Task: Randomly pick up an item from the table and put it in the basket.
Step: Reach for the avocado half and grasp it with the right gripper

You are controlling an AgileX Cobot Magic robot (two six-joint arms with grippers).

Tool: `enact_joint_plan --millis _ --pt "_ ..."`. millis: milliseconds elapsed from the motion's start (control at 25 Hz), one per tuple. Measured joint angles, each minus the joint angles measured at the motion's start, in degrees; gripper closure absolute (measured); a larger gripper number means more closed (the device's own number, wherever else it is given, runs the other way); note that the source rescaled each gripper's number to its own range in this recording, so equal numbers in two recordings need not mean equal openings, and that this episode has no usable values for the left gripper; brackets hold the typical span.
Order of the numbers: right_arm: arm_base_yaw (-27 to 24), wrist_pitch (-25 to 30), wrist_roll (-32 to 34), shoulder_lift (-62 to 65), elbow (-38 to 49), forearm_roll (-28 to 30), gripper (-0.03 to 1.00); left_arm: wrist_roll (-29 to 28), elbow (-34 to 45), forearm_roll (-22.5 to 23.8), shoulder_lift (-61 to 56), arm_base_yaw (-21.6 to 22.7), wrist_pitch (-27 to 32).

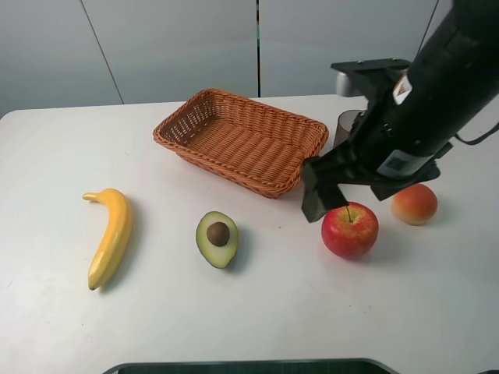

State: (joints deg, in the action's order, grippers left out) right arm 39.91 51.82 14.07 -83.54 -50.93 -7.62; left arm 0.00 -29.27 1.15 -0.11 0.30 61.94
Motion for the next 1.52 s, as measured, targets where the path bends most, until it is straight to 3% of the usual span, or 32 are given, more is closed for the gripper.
enact_joint_plan --millis 120,440,640,880,1200,1520 --pt "4.25 -2.46 2.77 -4.48 -1.0 -0.65 -0.03 0.0 0.0 0.0 0.0 0.0 0.0" --pt "12.02 -3.49 8.0 -17.22 -13.5 -0.65 -0.03 0.0 0.0 0.0 0.0 0.0 0.0" --pt "15.51 -3.61 15.81 -24.67 -20.25 1.51 -0.03 0.32 0.0 0.0 0.0 0.0 0.0" --pt "16.57 -4.09 27.65 -30.35 -25.56 6.72 -0.03 0.32 0.0 0.0 0.0 0.0 0.0" --pt "16.89 -7.97 42.01 -32.16 -25.87 13.94 -0.03 0.0 0.0 0.0 0.0 0.0 0.0" --pt "17.37 -9.81 45.82 -35.65 -25.97 15.89 -0.03 0.0 0.0 0.0 0.0 0.0 0.0"
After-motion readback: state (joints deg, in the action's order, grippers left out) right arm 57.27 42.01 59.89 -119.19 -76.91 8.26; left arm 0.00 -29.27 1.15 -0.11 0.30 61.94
